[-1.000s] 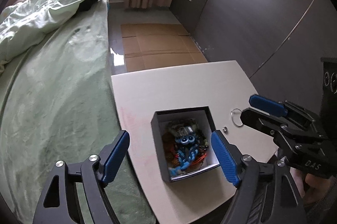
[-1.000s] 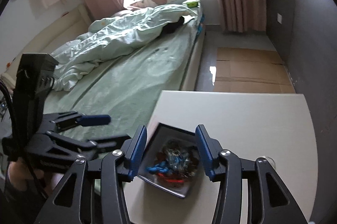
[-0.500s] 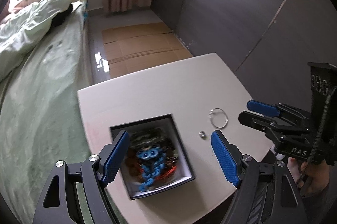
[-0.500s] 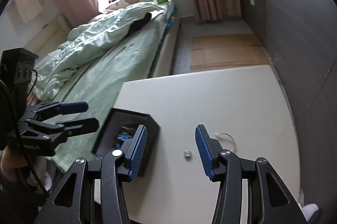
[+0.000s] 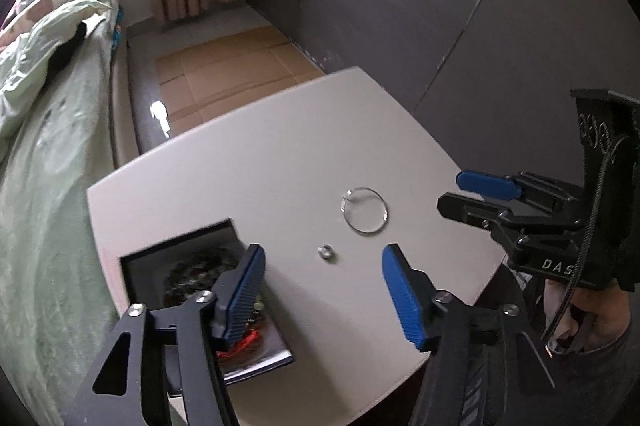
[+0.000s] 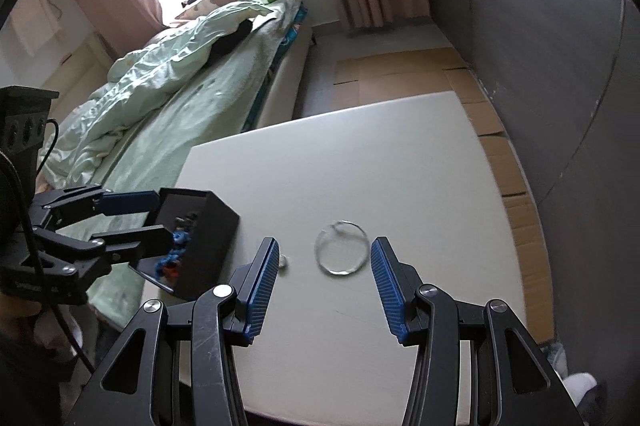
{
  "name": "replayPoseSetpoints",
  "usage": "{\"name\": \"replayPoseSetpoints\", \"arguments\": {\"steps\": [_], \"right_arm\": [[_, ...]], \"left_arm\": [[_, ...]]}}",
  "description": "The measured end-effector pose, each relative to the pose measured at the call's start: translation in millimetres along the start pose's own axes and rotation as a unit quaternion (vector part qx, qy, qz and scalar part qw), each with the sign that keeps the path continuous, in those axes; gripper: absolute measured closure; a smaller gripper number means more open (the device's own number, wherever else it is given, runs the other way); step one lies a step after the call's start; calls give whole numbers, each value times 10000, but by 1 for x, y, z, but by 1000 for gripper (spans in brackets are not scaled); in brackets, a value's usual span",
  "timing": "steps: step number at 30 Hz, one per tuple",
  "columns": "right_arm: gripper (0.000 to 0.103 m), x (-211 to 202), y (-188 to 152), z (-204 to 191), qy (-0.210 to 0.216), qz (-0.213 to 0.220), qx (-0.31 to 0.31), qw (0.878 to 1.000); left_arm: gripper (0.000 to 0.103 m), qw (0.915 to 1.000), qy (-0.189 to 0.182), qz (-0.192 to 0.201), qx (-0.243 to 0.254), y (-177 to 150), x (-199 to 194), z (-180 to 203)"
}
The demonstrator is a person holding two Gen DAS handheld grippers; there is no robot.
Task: Organize jewelry
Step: 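Grasp the small silver ring with the left tool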
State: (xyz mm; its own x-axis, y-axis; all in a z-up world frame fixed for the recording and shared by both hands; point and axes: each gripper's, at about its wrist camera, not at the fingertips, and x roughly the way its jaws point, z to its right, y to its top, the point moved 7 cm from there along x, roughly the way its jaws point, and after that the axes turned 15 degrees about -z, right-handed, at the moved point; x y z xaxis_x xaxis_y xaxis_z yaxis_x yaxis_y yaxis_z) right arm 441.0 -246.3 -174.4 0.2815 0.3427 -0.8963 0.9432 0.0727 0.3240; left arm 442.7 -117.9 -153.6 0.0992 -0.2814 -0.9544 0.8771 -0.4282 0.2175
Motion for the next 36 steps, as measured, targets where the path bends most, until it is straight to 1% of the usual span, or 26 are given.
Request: {"name": "replayPoseSetpoints", "arguments": {"steps": [1, 4, 6, 7, 8, 16, 25, 27, 28, 30, 34, 36], "right_arm": [[55, -1, -2, 4, 0, -2, 15, 10000], [55, -1, -8, 16, 3, -7, 75, 10000], [55, -1, -12, 23, 11, 0, 117, 9999], [55, -1, -14, 26, 13, 2, 127, 9999], [55, -2, -16, 29, 10, 4, 130, 9999], [55, 4, -30, 47, -134, -16, 100, 9999], [55, 14, -42, 63, -306, -113, -39, 9995], [55, 15, -45, 67, -303, -119, -21, 9995], [55, 15, -46, 69, -297, -120, -14, 9995], [55, 15, -47, 71, -294, -123, -13, 9995], [55, 16, -47, 71, -201, -139, 3, 9997], [55, 16, -47, 69, -201, -137, -22, 9997]], "left_arm": [[47, 10000, -15, -65, -7, 1, 5, 3], [52, 9996, -23, -264, -78, 3, 19, 9], [59, 9991, -19, -375, -195, 4, 29, 9], [65, 9988, -9, -404, -260, 5, 33, 9], [66, 9986, 24, -429, -315, 6, 37, 10], [66, 9958, 257, -665, -577, 11, 67, 10], [66, 9928, 559, -833, -656, 16, 92, 9], [70, 9917, 660, -874, -671, 17, 97, 8], [74, 9912, 695, -896, -680, 17, 100, 7], [75, 9902, 788, -914, -697, 18, 103, 5], [76, 9901, 787, -934, -695, 14, 109, 6], [77, 9902, 842, -894, -662, 16, 110, 5]]}}
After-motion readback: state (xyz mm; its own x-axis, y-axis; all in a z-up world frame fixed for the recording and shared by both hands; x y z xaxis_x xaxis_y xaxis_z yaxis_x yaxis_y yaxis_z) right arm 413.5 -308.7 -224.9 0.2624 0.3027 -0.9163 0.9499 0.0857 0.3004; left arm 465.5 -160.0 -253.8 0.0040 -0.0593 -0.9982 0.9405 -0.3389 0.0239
